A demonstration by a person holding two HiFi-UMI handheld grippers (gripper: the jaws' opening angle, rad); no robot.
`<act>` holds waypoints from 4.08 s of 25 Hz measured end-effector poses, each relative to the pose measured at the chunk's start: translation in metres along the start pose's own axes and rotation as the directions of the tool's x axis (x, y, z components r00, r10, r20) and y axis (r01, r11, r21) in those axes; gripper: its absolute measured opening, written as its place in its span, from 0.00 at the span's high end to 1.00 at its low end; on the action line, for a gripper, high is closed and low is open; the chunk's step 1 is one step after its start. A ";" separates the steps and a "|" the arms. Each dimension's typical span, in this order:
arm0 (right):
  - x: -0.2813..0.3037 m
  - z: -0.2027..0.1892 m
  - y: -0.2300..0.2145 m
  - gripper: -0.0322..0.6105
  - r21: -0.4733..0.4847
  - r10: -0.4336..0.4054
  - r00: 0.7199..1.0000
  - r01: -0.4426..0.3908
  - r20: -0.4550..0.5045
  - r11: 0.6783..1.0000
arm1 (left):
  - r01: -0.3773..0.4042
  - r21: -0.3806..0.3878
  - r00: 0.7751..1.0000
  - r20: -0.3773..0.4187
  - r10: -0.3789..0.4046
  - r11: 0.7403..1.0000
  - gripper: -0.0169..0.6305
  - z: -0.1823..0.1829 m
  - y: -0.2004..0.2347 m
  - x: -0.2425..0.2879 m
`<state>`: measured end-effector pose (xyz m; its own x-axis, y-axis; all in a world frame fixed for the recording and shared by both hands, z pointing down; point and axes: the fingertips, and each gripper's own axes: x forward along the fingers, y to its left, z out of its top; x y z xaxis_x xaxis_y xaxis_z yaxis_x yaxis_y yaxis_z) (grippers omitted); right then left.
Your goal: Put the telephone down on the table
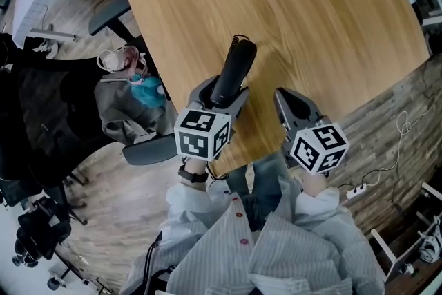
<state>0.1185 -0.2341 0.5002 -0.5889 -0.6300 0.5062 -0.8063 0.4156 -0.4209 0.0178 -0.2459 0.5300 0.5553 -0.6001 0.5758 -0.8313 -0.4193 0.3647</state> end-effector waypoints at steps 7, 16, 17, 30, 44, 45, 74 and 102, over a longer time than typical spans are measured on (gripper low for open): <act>0.008 -0.015 -0.003 0.90 0.017 0.004 1.000 -0.003 -0.025 1.000 | -0.011 -0.026 0.999 -0.036 0.010 1.000 0.49 -0.018 0.010 0.014; 0.008 -0.024 -0.010 0.90 0.042 -0.005 0.999 0.006 -0.037 0.999 | 0.000 -0.038 0.998 -0.067 -0.002 0.999 0.49 -0.032 0.007 0.028; 0.008 -0.024 -0.011 0.90 0.044 -0.006 0.999 0.007 -0.038 0.999 | 0.001 -0.040 0.997 -0.072 -0.004 0.999 0.49 -0.033 0.007 0.030; 0.011 -0.033 -0.017 0.90 0.061 0.001 0.998 0.003 -0.059 0.998 | 0.016 -0.076 0.992 -0.122 -0.025 0.997 0.49 -0.056 0.003 0.041; 0.007 -0.036 -0.023 0.90 0.078 -0.001 0.998 0.006 -0.063 0.997 | -0.020 0.033 0.984 -0.176 0.025 0.999 0.49 -0.066 0.000 0.049; 0.007 -0.036 -0.023 0.90 0.080 0.000 0.998 0.005 -0.063 0.997 | -0.025 0.050 0.982 -0.185 0.034 0.998 0.49 -0.067 0.000 0.049; 0.014 -0.028 -0.011 0.90 0.070 -0.004 0.998 0.009 -0.068 0.997 | -0.014 0.250 0.946 -0.309 0.094 0.968 0.47 -0.090 -0.003 0.055; 0.000 0.016 0.017 0.90 -0.024 0.086 0.992 -0.089 -0.088 0.996 | -0.107 0.160 0.982 -0.137 0.130 0.981 0.45 -0.021 -0.015 0.002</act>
<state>0.1056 -0.2371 0.4812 -0.6588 -0.5315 0.5324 -0.7520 0.4857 -0.4457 0.0310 -0.2263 0.5415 0.4342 -0.5501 0.7133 -0.8718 -0.4561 0.1789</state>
